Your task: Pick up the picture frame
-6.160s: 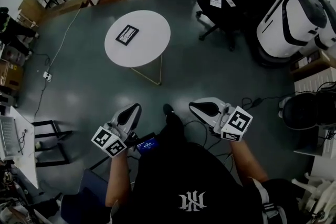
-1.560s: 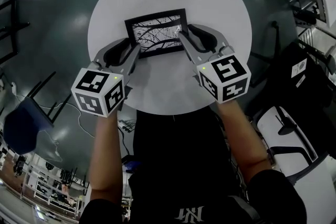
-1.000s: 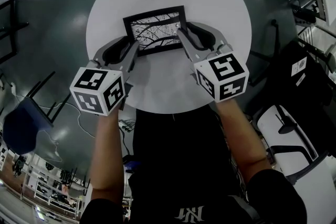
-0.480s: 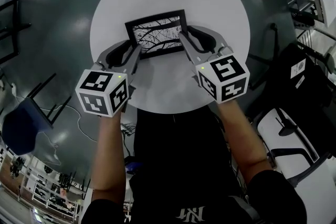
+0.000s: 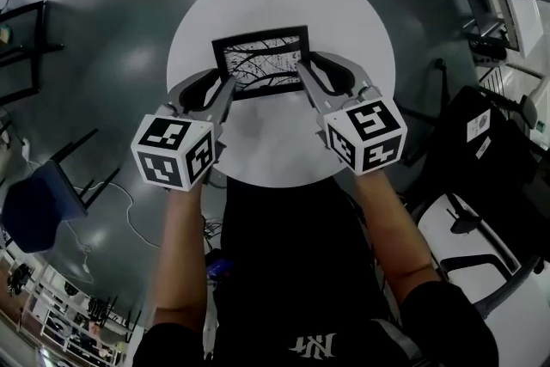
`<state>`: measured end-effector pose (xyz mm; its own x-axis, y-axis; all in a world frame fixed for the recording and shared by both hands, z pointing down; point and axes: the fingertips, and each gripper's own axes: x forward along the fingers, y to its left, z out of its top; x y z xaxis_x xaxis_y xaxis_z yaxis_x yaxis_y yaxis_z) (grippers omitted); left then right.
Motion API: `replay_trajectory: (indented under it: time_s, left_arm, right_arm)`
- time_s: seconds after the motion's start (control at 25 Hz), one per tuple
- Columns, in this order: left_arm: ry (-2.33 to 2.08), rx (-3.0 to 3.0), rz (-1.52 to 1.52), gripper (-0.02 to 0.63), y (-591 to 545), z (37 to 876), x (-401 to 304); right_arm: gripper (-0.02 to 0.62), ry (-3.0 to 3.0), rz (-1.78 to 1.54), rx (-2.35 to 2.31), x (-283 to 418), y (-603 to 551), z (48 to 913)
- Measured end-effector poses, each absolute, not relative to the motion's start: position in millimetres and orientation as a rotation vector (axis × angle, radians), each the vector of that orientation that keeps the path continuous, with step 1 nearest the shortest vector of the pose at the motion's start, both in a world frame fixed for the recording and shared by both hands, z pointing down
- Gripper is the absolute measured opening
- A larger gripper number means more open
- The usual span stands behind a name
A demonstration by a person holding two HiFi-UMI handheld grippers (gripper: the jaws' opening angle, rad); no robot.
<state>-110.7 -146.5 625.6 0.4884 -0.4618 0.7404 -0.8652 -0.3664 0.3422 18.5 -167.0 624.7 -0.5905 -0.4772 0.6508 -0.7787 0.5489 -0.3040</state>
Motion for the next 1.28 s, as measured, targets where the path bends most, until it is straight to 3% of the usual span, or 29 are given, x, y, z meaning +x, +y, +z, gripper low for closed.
replay_trajectory:
  time_s: [0.68, 1.28]
  left_arm:
    - [-1.313, 2.277, 0.550, 0.090, -205.1, 399.3, -89.8]
    - [-1.545, 2.465, 0.361, 0.084, -186.1, 212.8, -86.1]
  right_arm:
    - [0.077, -2.525, 0.531, 1.228, 43.0, -223.4, 400.8]
    - [0.070, -2.732, 0.142, 1.257, 48.0, -203.5, 204.0]
